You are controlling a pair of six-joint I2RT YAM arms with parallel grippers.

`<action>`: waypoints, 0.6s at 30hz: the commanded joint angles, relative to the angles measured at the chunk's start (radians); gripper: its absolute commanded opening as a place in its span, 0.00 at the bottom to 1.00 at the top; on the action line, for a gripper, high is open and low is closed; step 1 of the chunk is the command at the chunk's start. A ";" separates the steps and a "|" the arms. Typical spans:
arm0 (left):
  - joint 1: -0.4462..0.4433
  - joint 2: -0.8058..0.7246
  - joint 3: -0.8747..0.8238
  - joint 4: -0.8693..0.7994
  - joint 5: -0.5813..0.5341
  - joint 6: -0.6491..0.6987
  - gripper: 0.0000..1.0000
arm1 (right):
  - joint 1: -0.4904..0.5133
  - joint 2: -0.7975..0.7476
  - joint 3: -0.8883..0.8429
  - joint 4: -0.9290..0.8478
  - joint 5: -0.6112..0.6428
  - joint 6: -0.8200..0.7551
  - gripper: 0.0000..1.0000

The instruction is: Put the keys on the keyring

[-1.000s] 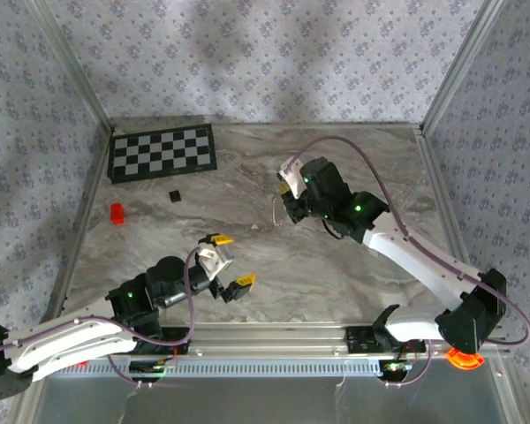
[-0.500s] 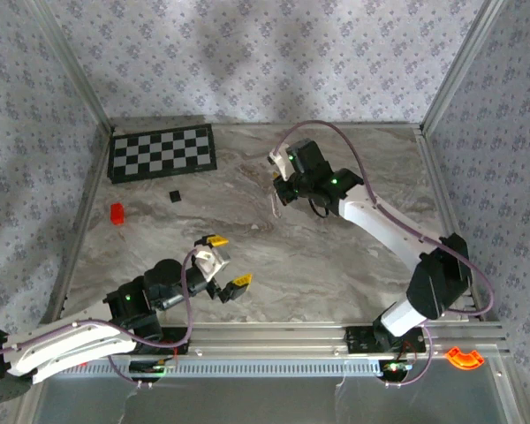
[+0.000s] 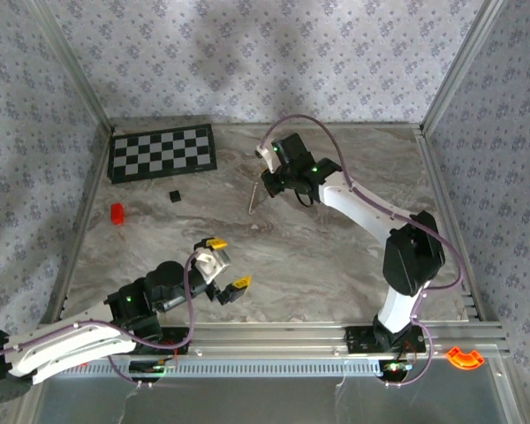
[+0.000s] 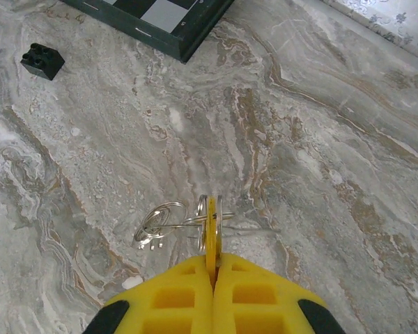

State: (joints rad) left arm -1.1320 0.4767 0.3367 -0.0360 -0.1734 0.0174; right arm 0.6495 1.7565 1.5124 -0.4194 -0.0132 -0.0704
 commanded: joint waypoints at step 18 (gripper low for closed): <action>0.006 -0.042 0.011 -0.016 -0.011 0.020 1.00 | 0.057 -0.049 -0.142 0.064 -0.002 0.056 0.00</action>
State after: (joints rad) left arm -1.1320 0.4450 0.3363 -0.0566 -0.1734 0.0177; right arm 0.6933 1.7580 1.3930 -0.3676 -0.0158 -0.0399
